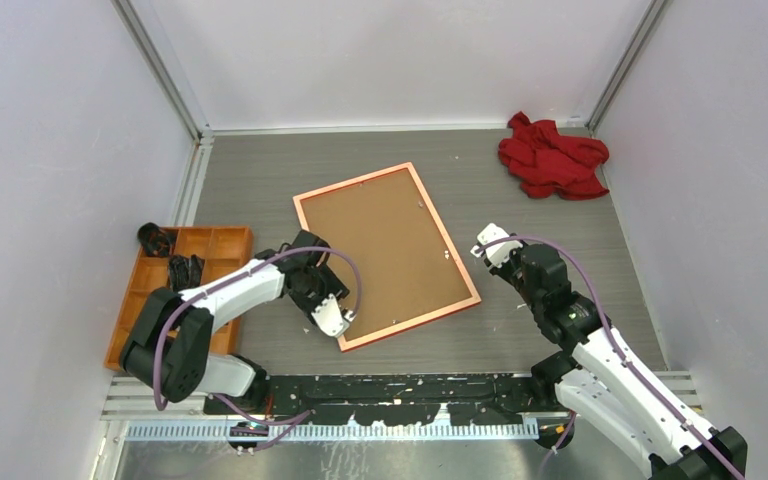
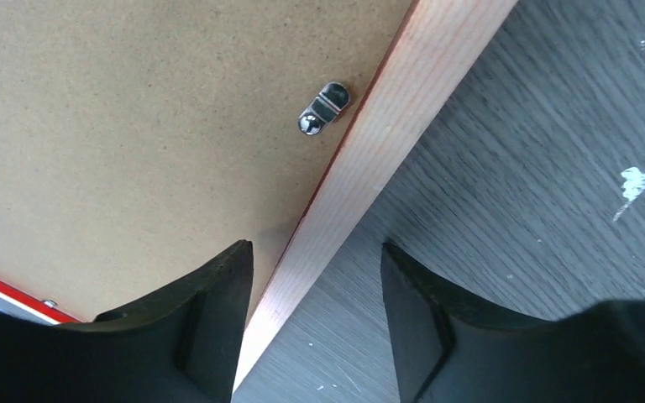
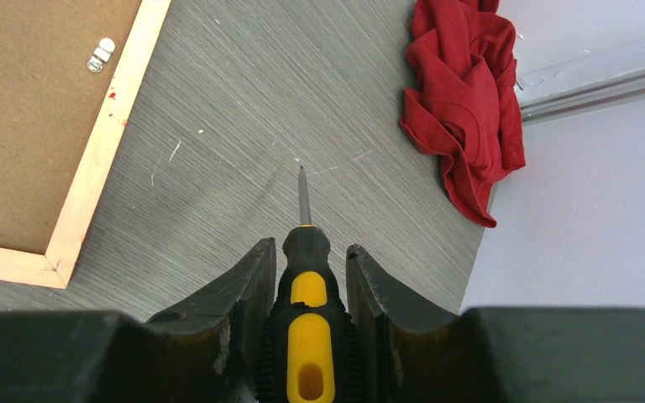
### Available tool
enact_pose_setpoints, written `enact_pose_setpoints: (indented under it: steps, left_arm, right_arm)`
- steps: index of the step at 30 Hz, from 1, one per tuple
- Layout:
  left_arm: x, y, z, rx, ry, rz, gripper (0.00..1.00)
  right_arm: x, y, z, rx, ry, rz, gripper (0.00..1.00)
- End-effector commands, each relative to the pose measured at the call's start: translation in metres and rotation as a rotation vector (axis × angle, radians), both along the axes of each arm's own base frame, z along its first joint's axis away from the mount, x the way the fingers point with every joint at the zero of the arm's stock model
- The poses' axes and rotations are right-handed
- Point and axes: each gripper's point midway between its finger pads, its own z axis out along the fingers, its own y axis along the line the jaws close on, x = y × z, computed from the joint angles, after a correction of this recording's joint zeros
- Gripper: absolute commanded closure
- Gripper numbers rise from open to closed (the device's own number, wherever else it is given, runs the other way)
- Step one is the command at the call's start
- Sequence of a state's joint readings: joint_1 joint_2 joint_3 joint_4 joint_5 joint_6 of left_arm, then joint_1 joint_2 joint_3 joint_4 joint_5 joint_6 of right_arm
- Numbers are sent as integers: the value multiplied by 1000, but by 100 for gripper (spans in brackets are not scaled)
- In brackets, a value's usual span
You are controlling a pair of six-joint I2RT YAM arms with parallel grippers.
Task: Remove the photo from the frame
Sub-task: Adjust the photo frame at the center of the board.
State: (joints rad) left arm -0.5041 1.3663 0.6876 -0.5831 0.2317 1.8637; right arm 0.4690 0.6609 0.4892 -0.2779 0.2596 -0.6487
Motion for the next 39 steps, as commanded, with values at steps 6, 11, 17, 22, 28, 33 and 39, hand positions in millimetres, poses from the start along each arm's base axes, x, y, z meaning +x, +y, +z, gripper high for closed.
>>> enact_pose_setpoints:
  steps: [6, 11, 17, 22, 28, 33, 39]
  left_arm:
    - [-15, -12, -10, -15, 18, -77, 56]
    - [-31, -16, -11, -16, 93, -80, 68]
    - [-48, -38, -5, -71, 179, -50, 71]
    - [-56, -60, -1, -99, 244, 12, 73]
    - [-49, -95, 10, -142, 324, 199, 76]
    - [-40, -114, 7, -92, 370, 451, 79]
    - [-36, -143, 1, -79, 387, 628, 80]
  right_arm:
    - [4, 1, 18, 34, -62, -6, 99]
    - [6, -1, 25, 45, -86, -24, 99]
    - [13, -16, 41, 58, -168, -122, 99]
    - [23, -43, 73, 106, -340, -301, 99]
    - [24, -65, 91, 98, -450, -420, 99]
    - [22, -77, 100, 95, -504, -483, 99]
    - [17, -90, 112, 113, -565, -553, 99]
